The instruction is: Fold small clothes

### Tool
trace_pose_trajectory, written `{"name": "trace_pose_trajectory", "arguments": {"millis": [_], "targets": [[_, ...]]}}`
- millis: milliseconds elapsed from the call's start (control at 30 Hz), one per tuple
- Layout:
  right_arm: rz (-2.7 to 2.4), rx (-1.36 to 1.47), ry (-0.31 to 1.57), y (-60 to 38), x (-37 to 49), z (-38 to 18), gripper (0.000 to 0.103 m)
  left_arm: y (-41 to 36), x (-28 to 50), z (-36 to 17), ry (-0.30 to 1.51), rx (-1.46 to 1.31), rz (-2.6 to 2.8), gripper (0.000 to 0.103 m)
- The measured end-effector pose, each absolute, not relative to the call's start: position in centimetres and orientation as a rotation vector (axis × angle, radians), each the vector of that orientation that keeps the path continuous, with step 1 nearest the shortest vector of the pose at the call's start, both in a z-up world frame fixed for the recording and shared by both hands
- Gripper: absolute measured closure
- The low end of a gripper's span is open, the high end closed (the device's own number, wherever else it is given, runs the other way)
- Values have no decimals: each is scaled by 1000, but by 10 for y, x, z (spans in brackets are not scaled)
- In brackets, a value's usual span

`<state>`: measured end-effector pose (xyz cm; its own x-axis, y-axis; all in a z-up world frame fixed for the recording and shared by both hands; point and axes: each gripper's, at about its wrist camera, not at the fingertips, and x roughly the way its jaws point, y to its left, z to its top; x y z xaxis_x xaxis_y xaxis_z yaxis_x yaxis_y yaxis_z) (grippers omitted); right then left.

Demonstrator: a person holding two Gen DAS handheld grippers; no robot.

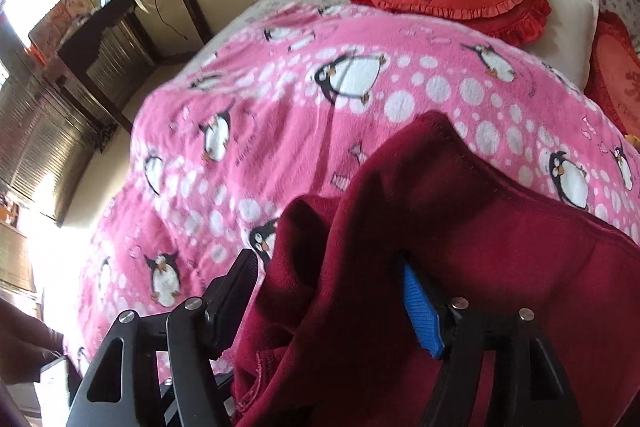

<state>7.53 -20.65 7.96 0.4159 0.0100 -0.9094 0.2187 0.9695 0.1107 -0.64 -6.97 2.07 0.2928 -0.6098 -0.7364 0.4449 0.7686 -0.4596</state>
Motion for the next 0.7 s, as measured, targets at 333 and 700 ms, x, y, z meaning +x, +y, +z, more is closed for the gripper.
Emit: {"name": "trace_pose_trajectory", "arguments": {"millis": [333, 700], "targets": [[-36, 353, 1011, -242, 44, 94, 88, -85, -23, 54, 1040, -135, -748, 67], [-18, 399, 791, -325, -54, 192, 89, -179, -107, 152, 863, 13, -1008, 69]]}}
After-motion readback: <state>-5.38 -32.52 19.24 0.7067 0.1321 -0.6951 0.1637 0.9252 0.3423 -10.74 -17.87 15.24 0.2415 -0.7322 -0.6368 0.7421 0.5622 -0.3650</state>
